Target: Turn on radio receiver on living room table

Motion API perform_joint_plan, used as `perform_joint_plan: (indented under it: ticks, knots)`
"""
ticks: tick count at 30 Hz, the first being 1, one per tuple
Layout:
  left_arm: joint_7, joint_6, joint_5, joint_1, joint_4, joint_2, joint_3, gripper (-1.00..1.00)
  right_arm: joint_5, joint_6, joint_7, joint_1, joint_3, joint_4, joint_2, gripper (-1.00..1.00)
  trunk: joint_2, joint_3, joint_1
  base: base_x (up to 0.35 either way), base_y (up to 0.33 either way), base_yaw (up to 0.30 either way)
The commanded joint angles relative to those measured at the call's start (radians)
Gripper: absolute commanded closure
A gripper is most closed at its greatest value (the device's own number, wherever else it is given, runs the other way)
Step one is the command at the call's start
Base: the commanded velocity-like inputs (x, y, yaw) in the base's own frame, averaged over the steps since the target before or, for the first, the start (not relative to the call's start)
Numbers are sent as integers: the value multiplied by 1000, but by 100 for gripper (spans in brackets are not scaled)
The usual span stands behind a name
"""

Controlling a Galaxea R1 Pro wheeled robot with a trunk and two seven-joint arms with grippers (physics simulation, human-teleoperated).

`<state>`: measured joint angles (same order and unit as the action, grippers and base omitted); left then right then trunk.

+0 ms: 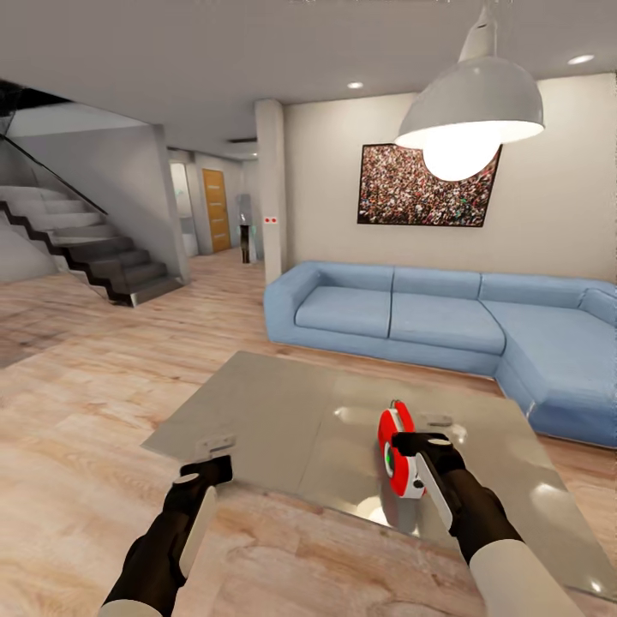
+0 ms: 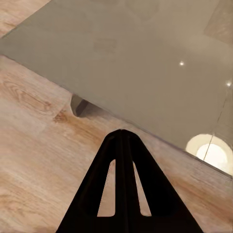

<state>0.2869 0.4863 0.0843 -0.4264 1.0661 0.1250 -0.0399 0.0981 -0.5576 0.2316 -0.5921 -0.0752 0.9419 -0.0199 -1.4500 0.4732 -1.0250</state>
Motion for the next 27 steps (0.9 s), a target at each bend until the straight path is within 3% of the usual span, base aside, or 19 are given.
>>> perform_joint_plan:
  ticks: [1, 12, 15, 17, 18, 19, 21, 24, 25, 27]
  knots:
    - [0, 0, 0, 0, 0, 0, 0, 100, 0, 0, 0, 0, 0, 0, 0, -100, 0, 0, 0, -307, 150, 0]
    - [0, 0, 0, 0, -1, -1, 23, 100, 4, -1, -1, 0, -3, -14, 0, -100, 0, 0, 0, -307, 160, 0]
    - [0, -1, -1, 0, -2, -1, 23, 100, 3, 36, -2, 1, -2, -138, -5, -100, 0, 0, 0, -248, 228, 0]
    - [0, -1, -1, 0, -5, -2, 23, 100, 2, 186, -3, 1, -2, -266, -18, -100, 0, 0, 0, -51, 276, 0]
    - [0, -3, -2, 0, -18, -3, 23, 100, -1, 550, -4, 1, -2, -533, -50, -100, 0, 0, 0, 119, 288, 0]
    - [0, -6, -2, 0, -21, -3, 23, 100, -1, 646, -6, 2, -3, -640, -74, -100, 0, 0, 0, 140, 290, 0]
    - [0, -10, -2, 0, -22, -3, 23, 100, 0, 692, -22, 2, -2, -714, -95, -100, 0, 0, 0, 98, 191, 0]
    - [0, -11, -2, 0, -23, -2, 23, 100, 8, 709, -38, 2, 0, -744, -125, -100, 0, 0, 0, 30, 58, 0]
    - [0, -12, -2, 0, -23, -2, 23, 100, 19, 711, -41, 2, 0, -748, -137, -100, 0, 0, 0, 12, 22, 0]
    - [0, -12, -3, 0, -23, -3, 23, 100, 91, 712, -42, 2, 0, -754, -168, -100, 0, 0, 0, 4, 9, 0]
